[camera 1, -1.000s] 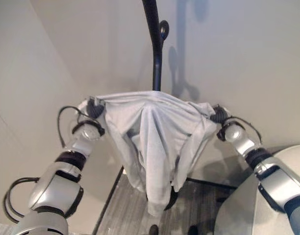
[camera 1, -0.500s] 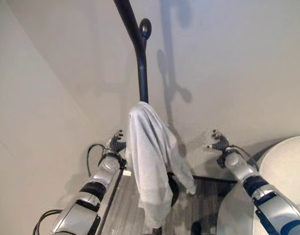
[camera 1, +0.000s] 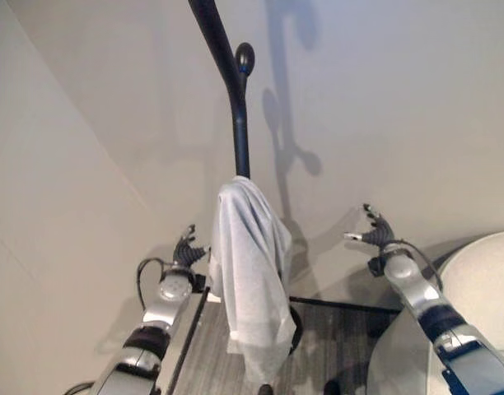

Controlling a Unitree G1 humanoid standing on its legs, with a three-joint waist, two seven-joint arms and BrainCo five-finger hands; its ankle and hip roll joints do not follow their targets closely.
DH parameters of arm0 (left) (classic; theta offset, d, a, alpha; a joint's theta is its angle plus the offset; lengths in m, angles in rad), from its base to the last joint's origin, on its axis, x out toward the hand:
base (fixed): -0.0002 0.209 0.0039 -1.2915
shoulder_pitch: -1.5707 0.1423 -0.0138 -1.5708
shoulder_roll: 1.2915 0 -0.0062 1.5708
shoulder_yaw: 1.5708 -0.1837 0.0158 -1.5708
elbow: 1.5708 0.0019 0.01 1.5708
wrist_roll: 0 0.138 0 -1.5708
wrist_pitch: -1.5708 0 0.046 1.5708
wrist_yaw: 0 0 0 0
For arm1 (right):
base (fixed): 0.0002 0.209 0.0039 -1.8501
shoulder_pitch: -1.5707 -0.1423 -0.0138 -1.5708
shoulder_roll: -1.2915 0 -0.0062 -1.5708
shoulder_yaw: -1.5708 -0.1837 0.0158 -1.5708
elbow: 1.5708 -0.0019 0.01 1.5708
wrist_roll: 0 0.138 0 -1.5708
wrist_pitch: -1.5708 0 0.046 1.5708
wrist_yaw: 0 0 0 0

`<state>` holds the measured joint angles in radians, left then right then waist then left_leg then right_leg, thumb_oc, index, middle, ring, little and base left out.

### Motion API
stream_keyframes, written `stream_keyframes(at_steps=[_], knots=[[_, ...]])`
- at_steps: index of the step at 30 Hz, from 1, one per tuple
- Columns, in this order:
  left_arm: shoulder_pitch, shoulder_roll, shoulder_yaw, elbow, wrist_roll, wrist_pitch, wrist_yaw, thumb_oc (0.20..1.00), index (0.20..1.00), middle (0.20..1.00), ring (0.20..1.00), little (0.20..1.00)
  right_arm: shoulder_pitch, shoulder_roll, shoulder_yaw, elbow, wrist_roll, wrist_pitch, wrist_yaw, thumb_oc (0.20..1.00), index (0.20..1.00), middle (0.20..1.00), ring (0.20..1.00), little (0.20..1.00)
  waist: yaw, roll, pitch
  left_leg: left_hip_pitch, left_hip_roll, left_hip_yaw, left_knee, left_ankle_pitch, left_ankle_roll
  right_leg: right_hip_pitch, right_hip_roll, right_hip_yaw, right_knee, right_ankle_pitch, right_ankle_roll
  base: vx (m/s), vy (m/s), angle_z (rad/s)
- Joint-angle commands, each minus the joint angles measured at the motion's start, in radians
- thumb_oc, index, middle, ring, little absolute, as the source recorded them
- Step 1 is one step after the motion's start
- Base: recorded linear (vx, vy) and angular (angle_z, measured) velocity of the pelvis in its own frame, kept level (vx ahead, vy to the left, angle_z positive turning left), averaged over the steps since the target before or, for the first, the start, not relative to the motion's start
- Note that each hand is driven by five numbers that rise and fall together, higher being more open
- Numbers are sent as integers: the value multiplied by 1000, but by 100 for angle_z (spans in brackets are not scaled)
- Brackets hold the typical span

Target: Hang the clothes on the sofa on the clothes rack.

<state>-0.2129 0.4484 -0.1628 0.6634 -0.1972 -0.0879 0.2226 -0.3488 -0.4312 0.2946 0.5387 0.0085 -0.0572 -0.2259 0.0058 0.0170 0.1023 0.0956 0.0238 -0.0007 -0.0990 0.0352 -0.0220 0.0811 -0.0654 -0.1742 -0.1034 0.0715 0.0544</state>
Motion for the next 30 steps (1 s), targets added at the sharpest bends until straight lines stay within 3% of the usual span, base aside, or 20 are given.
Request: stream_keyframes(at_steps=[1,4,7,15,24,27,30], knots=[[-29,35,34,37,-70,-68,-25,1000,1000,1000,1000,1000,22,-8,-12,0,-5,-68,22,1000,1000,1000,1000,1000,23,-54,-44,56,47,37,12,-111,-28,25,-169,16,33,-40,139,11,3,-12],[149,-24,113,48,-64,-58,-90,1000,1000,1000,1000,1000,223,3,-77,-81,-25,-83,91,1000,1000,1000,1000,1000,13,-51,-38,54,46,45,12,-112,-24,18,-170,19,35,-40,139,18,22,-12],[195,-47,124,96,-25,-55,-110,1000,1000,1000,1000,1000,288,14,-91,-80,-41,-86,109,1000,1000,1000,1000,1000,8,-51,-38,53,46,49,12,-113,-23,13,-170,23,37,-40,138,-2,14,-5],[296,-193,105,354,14,-33,-160,1000,1000,1000,1000,1000,410,90,-50,125,-107,-78,138,1000,1000,1000,1000,1000,-1,-54,-34,48,44,58,12,-112,-18,1,-171,28,30,-32,138,-4,9,-8],[281,-231,48,506,90,-13,-172,1000,1000,1000,1000,1000,389,107,7,201,-104,-70,136,1000,1000,1000,1000,1000,-3,-59,-40,38,50,61,12,-108,-24,-4,-161,33,24,-39,132,-4,-22,0],[269,-217,34,478,69,-17,-172,1000,1000,1000,1000,1000,394,111,27,248,-101,-62,139,1000,1000,1000,1000,1000,-5,-62,-40,22,75,44,18,-94,-39,-5,-132,47,24,-61,113,-20,-110,4],[249,-202,22,452,59,-18,-162,1000,1000,1000,1000,1000,386,105,23,282,-84,-59,136,1000,1000,1000,1000,1000,-5,-73,-15,-53,84,9,123,-106,-49,-17,-116,67,37,-76,96,-99,-78,17]])
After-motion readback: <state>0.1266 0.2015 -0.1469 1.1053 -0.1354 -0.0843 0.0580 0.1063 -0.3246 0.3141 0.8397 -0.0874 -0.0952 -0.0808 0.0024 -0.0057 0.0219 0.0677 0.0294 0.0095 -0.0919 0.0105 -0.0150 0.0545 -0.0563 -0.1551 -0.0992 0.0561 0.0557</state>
